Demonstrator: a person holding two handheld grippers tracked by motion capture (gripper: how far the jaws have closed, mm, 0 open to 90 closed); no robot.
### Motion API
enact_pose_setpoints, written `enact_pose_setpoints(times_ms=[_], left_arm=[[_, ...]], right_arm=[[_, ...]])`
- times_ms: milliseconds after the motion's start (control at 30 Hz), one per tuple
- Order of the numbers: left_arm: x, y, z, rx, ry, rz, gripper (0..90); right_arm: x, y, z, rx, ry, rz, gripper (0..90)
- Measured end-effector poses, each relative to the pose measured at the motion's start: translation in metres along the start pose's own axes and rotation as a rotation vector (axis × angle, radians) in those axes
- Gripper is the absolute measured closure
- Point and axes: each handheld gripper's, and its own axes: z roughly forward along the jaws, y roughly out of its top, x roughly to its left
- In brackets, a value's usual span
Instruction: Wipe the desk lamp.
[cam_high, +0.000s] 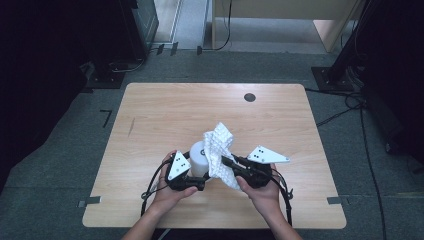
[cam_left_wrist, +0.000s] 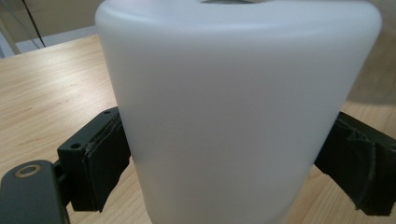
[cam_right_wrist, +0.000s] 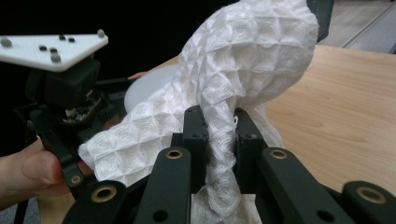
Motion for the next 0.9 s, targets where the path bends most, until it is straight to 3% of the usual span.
enact_pose_setpoints(times_ms=[133, 300, 633, 767, 900], left_arm=[[0.0, -0.003, 0.004, 0.022, 0.008, 0.002, 8.3], [0.003, -0.001, 0.001, 0.0, 0.005, -0.028, 8.4], [0.01, 0.001, -0.006, -0.045, -0.001, -0.076, 8.4], [0.011, 0.0, -0.006, -0.041, -0.006, -0.074, 8.4], [0.006, 0.0, -0.004, -0.033, -0.019, -0.059, 8.4]], right_arm=[[-0.001, -0.009, 0.008, 0.034, -0.017, 0.0, 78.8], [-0.005, -0.023, 0.02, 0.101, -0.06, 0.021, 78.8], [-0.006, -0.046, 0.045, 0.25, -0.034, 0.071, 78.5], [-0.006, -0.041, 0.042, 0.229, -0.035, 0.074, 78.5], [-0.006, -0.022, 0.024, 0.114, -0.007, 0.07, 78.6]])
